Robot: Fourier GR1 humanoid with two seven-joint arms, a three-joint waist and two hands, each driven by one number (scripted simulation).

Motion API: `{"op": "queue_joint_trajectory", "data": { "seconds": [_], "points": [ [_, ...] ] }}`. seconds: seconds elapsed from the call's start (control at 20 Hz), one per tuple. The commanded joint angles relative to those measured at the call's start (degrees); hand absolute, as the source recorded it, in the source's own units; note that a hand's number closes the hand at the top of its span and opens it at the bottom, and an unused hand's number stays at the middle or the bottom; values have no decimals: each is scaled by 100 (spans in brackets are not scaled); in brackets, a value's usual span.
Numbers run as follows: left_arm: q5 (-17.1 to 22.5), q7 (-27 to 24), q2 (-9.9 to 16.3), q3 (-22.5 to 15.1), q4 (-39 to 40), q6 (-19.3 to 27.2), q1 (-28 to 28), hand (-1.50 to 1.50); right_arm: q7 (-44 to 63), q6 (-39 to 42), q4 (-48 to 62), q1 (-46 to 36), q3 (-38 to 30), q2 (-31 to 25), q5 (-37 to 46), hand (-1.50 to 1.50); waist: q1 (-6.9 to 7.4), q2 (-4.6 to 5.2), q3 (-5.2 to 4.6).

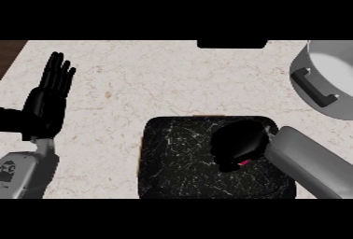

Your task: Pick the cupcake from the tray and place it in the pot

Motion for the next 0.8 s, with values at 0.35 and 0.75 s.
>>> {"op": "queue_joint_trajectory", "data": {
  "seconds": [0.35,0.75],
  "points": [
    [-26,-4,23,39,-57,37,15,0,4248,-385,2119,-273,-2533,389,-934,150,-73,163,30],
    [-46,10,-21,-102,-23,-62,30,0,7806,-2003,2949,-1347,-3627,474,-503,150,178,62,-15]
  ]
}}
